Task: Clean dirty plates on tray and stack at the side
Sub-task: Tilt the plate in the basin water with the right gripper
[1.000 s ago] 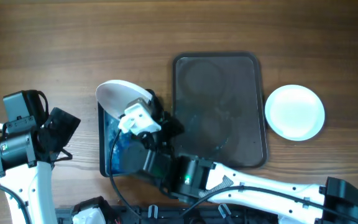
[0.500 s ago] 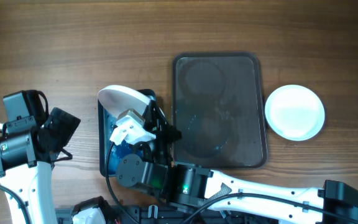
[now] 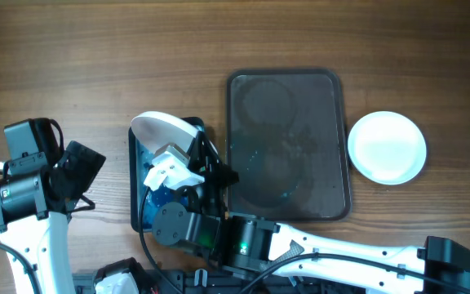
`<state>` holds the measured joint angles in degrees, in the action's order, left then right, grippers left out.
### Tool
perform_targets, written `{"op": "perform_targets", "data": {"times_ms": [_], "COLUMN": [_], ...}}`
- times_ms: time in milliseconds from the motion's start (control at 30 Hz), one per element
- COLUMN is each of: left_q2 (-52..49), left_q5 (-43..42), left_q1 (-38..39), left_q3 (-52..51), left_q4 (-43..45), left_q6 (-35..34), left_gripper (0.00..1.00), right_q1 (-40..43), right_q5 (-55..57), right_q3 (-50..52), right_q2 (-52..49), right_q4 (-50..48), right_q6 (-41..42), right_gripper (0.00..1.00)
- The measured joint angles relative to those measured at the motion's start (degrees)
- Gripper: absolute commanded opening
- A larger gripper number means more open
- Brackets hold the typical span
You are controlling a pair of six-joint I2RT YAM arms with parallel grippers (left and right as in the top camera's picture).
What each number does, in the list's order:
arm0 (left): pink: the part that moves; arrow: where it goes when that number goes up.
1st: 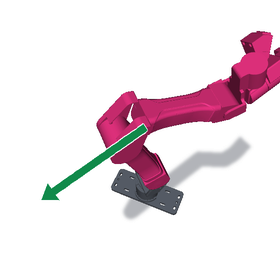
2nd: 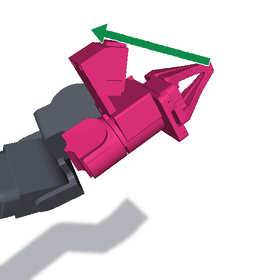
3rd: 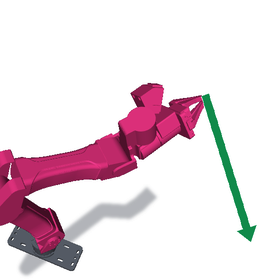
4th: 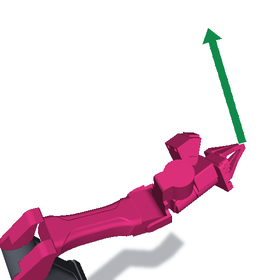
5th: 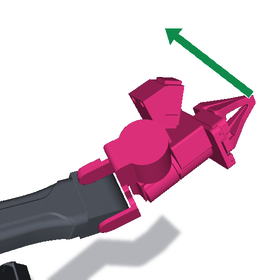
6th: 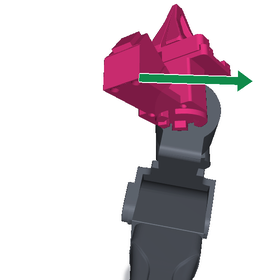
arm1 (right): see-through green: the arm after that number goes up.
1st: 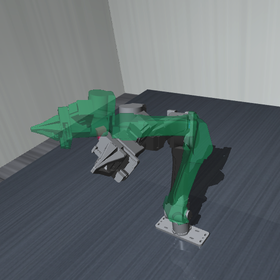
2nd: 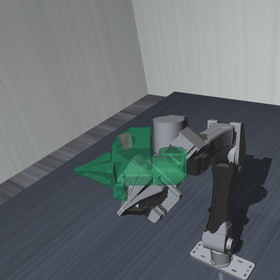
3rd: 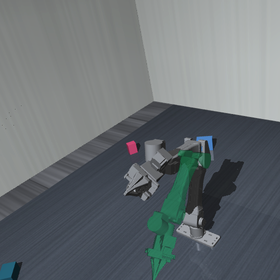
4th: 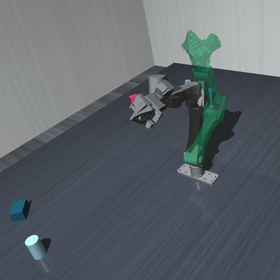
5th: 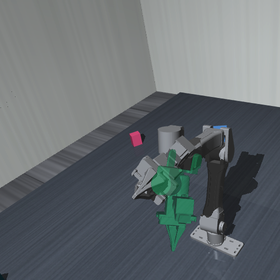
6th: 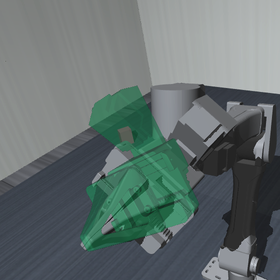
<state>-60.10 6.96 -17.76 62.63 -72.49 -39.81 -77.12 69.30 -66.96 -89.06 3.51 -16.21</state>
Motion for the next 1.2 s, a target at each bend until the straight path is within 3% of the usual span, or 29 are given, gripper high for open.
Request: {"op": "perform_targets", "data": {"times_ms": [933,1067,1200], "left_q2": [0.0,0.0,0.0], "left_q5": [0.0,0.0,0.0], "left_q1": [0.0,0.0,0.0], "left_q3": [0.0,0.0,0.0], "left_q4": [0.0,0.0,0.0], "left_q6": [0.0,0.0,0.0], "left_gripper": [1.00,1.00,1.00], "right_q1": [0.1,2.7,11.5], "right_q5": [0.0,-2.1,-17.3], "right_q3": [0.0,-0.3,-0.5], "right_q2": [0.0,0.0,-0.2], "right_q4": [-2.3,5.5,18.6], "right_q6": [1.0,9.3,25.8], "right_gripper": [0.04,0.04,0.04]}}
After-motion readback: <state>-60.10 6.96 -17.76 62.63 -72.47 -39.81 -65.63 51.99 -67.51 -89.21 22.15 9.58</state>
